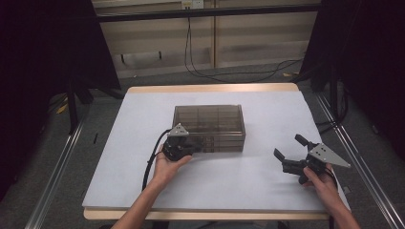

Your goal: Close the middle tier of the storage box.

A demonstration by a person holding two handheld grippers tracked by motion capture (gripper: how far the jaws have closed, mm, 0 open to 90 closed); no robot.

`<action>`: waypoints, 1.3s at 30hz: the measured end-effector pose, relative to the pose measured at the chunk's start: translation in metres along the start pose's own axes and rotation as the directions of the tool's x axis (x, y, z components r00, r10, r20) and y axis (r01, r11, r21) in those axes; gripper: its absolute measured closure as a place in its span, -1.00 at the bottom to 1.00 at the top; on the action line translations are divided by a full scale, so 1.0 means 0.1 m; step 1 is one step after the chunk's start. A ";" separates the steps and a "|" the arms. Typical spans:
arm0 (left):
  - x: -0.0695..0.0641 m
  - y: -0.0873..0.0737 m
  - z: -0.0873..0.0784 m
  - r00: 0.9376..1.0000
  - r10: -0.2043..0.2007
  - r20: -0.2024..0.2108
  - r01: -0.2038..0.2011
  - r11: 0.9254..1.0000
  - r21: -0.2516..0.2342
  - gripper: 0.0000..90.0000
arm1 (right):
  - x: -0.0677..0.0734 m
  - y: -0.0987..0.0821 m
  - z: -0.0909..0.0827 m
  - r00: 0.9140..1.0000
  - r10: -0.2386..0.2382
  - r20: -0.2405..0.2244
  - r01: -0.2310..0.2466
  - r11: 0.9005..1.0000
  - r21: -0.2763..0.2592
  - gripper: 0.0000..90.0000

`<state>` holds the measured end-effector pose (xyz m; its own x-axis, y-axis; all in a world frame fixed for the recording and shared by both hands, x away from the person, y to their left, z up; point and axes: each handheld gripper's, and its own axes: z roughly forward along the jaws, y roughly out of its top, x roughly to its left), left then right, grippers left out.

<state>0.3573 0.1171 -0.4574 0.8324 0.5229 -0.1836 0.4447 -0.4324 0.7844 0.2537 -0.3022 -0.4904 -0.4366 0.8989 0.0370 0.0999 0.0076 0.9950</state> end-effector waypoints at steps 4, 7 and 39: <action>-0.01 0.00 -0.04 1.000 0.000 0.010 0.000 1.000 -0.006 0.82 | 0.00 0.00 0.00 1.000 0.000 0.001 0.000 1.000 0.002 -0.98; -0.03 0.00 -0.08 1.000 0.011 -0.002 -0.011 1.000 0.000 0.65 | 0.00 0.00 0.00 1.000 0.000 -0.001 0.000 1.000 0.002 -0.98; 0.04 -0.28 -0.77 0.996 -0.023 -0.085 0.020 0.999 -0.041 -0.76 | 0.00 0.00 0.00 1.000 0.001 0.002 -0.001 1.000 0.000 -0.98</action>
<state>0.3225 0.1881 -0.4341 0.7908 0.5933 -0.1505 0.4470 -0.3918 0.8042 0.2540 -0.3019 -0.4904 -0.4348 0.8998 0.0375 0.1000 0.0068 0.9950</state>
